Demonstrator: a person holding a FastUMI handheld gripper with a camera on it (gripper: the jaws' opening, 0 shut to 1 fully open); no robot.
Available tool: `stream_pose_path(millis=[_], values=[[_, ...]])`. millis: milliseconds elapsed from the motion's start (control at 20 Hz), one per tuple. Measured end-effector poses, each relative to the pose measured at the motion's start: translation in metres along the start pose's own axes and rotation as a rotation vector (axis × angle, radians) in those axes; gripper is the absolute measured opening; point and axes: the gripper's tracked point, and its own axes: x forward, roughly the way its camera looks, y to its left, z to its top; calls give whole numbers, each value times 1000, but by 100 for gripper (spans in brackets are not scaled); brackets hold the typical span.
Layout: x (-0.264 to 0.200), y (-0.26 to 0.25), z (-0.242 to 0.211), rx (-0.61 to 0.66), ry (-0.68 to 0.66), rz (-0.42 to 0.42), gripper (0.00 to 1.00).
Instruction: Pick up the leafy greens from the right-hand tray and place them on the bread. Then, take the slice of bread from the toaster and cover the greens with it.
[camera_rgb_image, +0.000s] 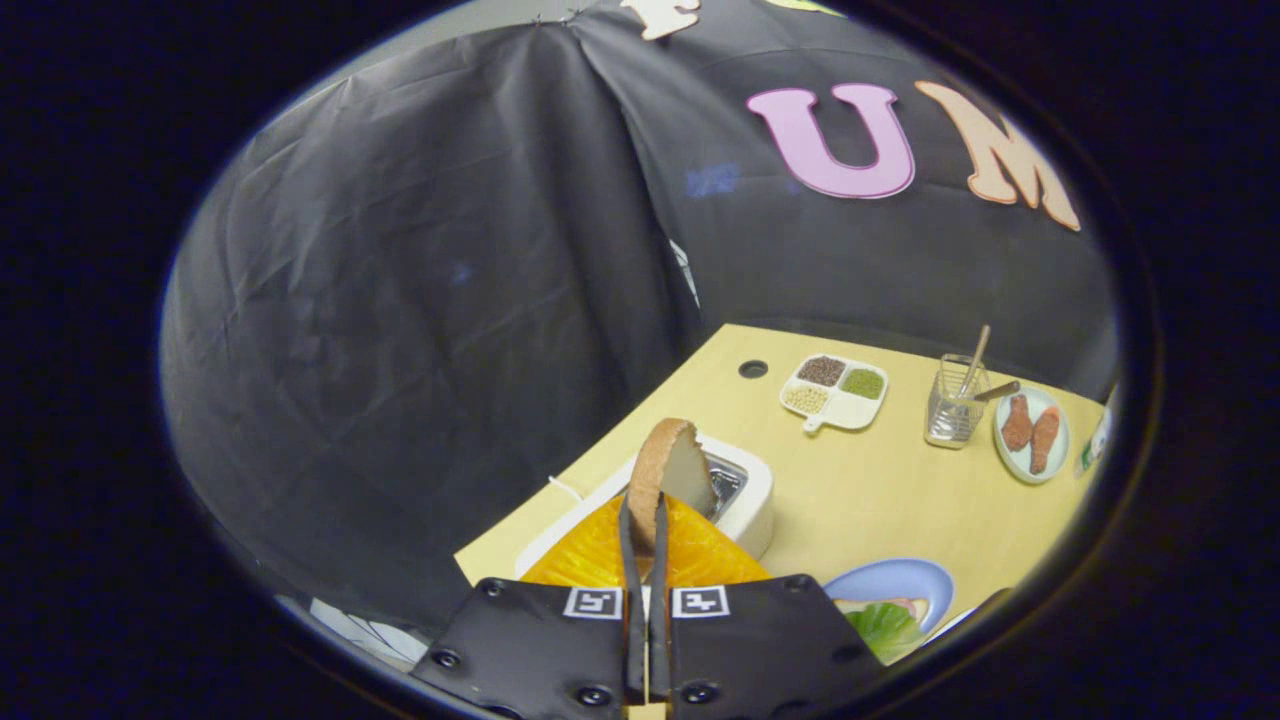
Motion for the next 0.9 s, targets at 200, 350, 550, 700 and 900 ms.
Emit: stream_pose_path(millis=[200,350,550,700,900], values=[[-32,-10,16,68,-60,28,4],[-50,-33,20,71,-85,-4,4],[-71,-63,9,84,-94,-42,4],[-81,-82,-7,108,-87,-55,4],[-86,-105,-33,154,-71,-64,4]])
